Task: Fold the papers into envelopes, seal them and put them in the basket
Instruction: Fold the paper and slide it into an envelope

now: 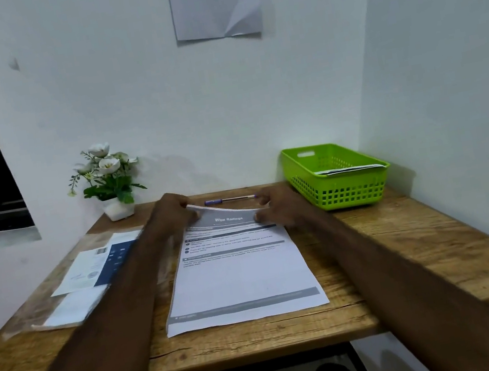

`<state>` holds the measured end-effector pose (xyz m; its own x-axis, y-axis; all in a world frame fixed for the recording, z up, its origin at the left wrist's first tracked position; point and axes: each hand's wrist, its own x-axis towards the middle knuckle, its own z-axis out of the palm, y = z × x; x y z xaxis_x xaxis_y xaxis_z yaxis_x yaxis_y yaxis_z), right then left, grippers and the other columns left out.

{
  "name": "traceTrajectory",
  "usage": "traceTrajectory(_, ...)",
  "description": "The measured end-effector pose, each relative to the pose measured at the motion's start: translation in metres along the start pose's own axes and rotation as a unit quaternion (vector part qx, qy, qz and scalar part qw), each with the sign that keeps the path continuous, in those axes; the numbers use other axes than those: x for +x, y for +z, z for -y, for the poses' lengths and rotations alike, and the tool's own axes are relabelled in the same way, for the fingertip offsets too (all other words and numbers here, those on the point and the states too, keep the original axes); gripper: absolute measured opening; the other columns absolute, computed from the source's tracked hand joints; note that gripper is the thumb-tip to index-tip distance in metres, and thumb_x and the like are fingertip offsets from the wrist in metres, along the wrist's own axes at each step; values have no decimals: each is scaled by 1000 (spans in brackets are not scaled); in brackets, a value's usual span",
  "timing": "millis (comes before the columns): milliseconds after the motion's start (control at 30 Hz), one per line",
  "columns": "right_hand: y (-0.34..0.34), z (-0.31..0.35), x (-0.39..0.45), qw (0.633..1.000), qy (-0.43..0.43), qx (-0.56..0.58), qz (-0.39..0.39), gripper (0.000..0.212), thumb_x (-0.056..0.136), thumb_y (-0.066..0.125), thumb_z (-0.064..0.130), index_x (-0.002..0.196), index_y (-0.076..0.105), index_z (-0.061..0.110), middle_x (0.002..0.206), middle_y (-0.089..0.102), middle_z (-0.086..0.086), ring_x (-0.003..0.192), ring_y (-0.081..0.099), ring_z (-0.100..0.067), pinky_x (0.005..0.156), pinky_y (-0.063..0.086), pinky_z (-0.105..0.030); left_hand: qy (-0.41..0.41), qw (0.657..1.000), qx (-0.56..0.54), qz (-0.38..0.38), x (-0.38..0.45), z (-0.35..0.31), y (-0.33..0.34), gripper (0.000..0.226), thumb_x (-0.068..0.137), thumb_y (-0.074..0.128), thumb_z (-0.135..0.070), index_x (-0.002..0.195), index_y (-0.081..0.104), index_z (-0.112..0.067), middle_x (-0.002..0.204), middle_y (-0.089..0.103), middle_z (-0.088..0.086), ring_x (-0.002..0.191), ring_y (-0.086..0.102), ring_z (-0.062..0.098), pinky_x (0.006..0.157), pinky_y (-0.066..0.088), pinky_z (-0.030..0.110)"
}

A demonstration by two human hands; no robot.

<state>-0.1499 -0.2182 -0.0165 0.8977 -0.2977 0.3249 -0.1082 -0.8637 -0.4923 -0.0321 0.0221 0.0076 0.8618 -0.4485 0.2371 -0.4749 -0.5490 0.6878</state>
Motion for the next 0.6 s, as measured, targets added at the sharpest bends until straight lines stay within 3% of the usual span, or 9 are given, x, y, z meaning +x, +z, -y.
traceTrajectory(67,0,0,3,997,30,65,-31,51,75,85,21,121,66,16,105,67,1,91,60,-15,76,45,-26,7,996,-91,-3,0,1,-2,7,85,78,-6,82,72,-7,75,67,10,69,62,23,61,45,26)
traceTrajectory(133,-1,4,5,986,71,145,-51,76,75,86,14,143,52,8,117,67,-6,102,62,-19,81,48,-28,-6,986,-165,3,-1,1,-4,5,88,77,-8,90,73,-6,78,70,9,66,65,20,57,50,25)
traceTrajectory(233,-6,5,5,936,136,317,-72,96,72,90,6,152,37,3,129,63,-11,114,61,-22,86,48,-29,-26,969,-246,22,3,0,-4,14,92,74,-12,104,73,-5,83,73,8,62,70,13,51,56,23)
traceTrajectory(300,-9,5,2,906,164,384,-68,82,70,92,8,141,50,4,126,64,-8,112,62,-23,82,47,-29,-34,959,-281,24,5,2,-5,19,94,73,-15,110,73,-6,89,75,8,68,72,15,54,57,23)
traceTrajectory(367,-11,2,0,882,169,440,-19,41,72,89,7,110,72,7,105,76,-8,99,71,-25,75,54,-29,-42,948,-314,26,9,5,-6,22,95,73,-19,113,72,-7,96,76,11,76,73,20,60,58,27)
traceTrajectory(433,-12,0,-2,860,167,481,15,17,79,81,3,94,76,9,92,79,-8,82,76,-23,63,59,-29,-52,937,-343,26,12,7,-3,22,94,74,-20,111,72,-8,101,77,13,78,73,22,63,59,29)
traceTrajectory(533,-11,-1,1,840,157,518,20,16,84,73,-2,96,77,8,88,79,-11,72,77,-22,58,60,-30,-77,923,-376,28,17,11,-3,24,92,76,-20,111,71,-7,107,77,17,81,75,26,70,62,37)
traceTrajectory(600,-11,-1,4,831,153,534,12,17,85,72,-4,97,77,8,87,79,-11,70,76,-21,57,60,-31,-95,908,-403,66,17,14,-4,41,85,81,-19,120,69,-3,112,75,21,97,74,35,87,61,49)
